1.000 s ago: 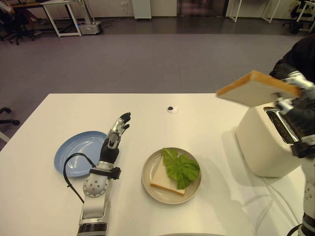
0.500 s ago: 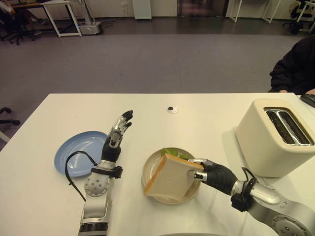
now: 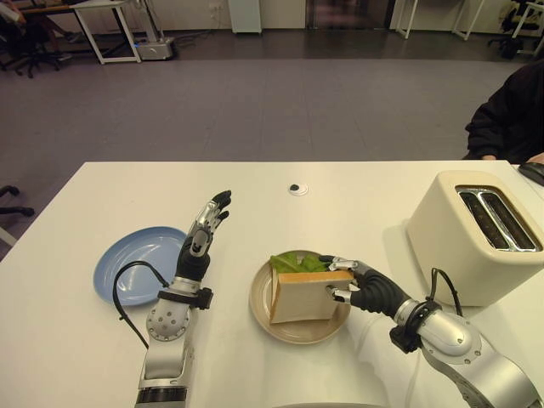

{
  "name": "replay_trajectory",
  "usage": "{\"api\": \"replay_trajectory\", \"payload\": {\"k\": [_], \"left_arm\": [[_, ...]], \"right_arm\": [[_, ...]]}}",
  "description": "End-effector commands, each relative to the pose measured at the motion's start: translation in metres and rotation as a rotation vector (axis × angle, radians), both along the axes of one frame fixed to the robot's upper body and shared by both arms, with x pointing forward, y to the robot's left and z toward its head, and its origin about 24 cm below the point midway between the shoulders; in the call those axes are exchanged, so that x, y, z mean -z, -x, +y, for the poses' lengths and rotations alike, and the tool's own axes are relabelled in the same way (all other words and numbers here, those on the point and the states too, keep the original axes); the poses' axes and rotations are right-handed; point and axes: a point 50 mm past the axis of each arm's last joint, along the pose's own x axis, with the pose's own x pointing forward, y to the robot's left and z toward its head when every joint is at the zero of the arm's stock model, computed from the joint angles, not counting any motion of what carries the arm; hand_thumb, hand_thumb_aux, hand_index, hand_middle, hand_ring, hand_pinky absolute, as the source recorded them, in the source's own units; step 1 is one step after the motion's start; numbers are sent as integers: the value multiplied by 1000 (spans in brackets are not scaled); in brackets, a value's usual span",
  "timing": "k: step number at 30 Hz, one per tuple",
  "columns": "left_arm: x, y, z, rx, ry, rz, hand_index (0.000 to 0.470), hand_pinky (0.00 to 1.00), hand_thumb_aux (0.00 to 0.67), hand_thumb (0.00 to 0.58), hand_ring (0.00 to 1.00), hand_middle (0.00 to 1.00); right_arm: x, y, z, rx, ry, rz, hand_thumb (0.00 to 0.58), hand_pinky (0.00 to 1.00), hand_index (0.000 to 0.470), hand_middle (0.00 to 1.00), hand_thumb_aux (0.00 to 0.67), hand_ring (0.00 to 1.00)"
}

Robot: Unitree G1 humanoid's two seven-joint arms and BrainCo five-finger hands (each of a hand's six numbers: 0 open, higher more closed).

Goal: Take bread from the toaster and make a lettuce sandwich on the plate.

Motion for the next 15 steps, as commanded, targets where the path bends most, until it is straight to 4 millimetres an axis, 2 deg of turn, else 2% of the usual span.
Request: {"api": "replay_trajectory", "payload": {"k": [1,5,9,10,11,15], "left_arm": [[2,2,-1,-2,-14,20,0,0,0,0,0,0],[2,4,-3,4,-15,20,0,0,0,0,0,0],[3,4,-3,8,-17,21,0,0,0,0,0,0],[3,4,-3,9,-17,21,0,0,0,0,0,0],[3,4,-3,10,-18,21,0,0,0,0,0,0],[3,5,-4,13,-18,19,0,0,0,0,0,0]], "right_arm": [[12,-5,-2,24,29,13,580,0,470,0,670,0],[8,-16,-1,60,21,-52,580,0,470,0,670,0],[12,-24,3,68,29,-63,580,0,470,0,670,0],[15,-25,5,66,32,-60,508,0,304,0,434,0],[18,-27,6,64,36,-54,0,0,0,0,0,0],[28,-35,12,57,61,-54,0,0,0,0,0,0]]}}
